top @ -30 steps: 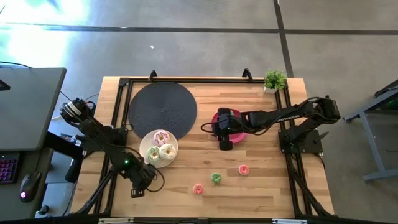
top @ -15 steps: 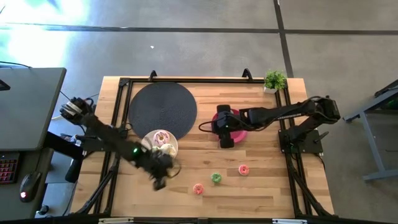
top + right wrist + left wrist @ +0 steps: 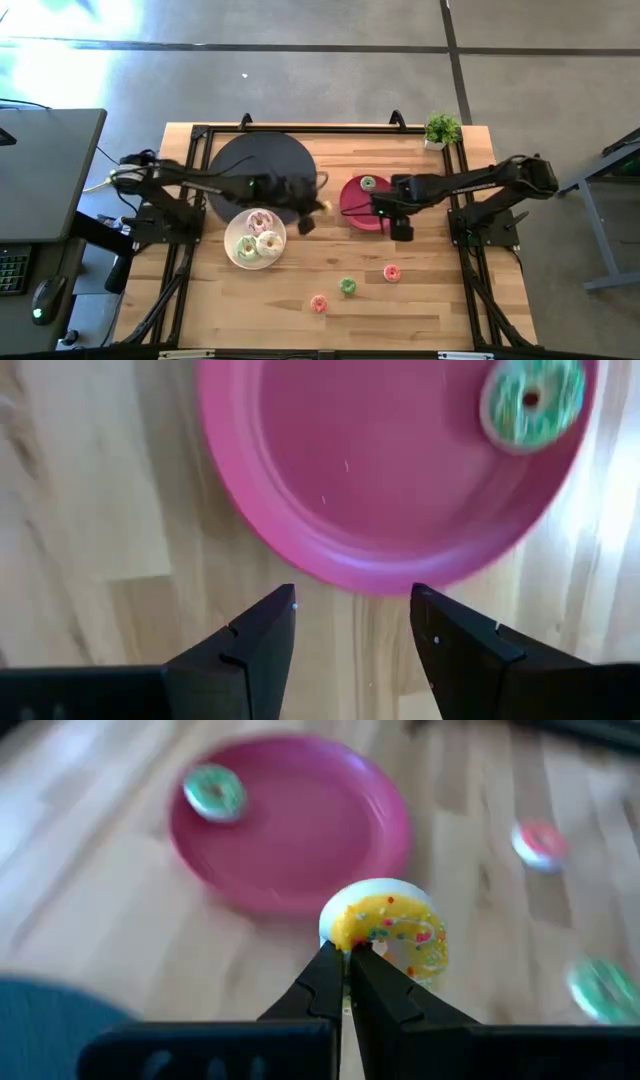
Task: Pick & Place donuts
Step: Put the small yellow donut on the red plate, then put the right small pink donut on the red plate
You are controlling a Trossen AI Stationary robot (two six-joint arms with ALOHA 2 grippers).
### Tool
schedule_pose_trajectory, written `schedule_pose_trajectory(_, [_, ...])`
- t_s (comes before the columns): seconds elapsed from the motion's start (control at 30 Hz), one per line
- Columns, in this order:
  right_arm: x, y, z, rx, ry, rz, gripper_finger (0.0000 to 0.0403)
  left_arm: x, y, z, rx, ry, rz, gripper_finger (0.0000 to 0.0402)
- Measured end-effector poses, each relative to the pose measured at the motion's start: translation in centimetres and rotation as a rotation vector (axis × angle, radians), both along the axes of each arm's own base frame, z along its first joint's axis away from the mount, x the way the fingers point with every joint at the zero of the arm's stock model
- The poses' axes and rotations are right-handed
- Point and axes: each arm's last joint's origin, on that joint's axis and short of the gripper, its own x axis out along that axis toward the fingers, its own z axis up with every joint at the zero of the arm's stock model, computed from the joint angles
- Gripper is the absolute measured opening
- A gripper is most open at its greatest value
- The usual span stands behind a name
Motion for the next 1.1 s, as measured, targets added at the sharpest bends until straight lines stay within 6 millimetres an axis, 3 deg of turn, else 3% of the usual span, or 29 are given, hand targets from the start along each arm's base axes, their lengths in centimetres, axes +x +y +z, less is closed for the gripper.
schedule_pose_trajectory(0.23, [-3.3, 0.7, -1.4, -0.005, -0.141, -0.076, 0.0188, 3.6, 5.3, -4.3, -0.016, -0.172, 0.117, 0.0003])
schedule_pose_trajectory(0.4, [-5.2, 0.9, -1.5, 0.015, -0.23, -0.13, 0.0188, 5.5, 6.4, -7.6, -0.108, -0.24, 0.106, 0.0003])
schedule_pose_trajectory(0.53, [-6.0, 0.9, -1.4, 0.033, -0.29, -0.154, 0.0188, 7.4, 6.6, -8.6, -0.094, -0.214, 0.085, 0.0003])
schedule_pose_trajectory(0.67, [-6.1, 0.9, -1.0, 0.047, -0.358, -0.167, 0.0188, 9.2, 6.9, -8.7, -0.06, -0.124, 0.057, 0.0014])
schedule_pose_trajectory(0.87, [-5.7, 0.9, -0.7, 0.06, -0.413, -0.161, 0.0188, 10.3, 7.4, -7.4, 0.05, 0.131, 0.056, 0.007])
schedule_pose_trajectory(1.1, [-5.7, 0.9, -0.7, 0.067, -0.418, -0.164, 0.0188, 11.4, 7.6, -5.0, 0.105, 0.166, 0.015, 0.0125])
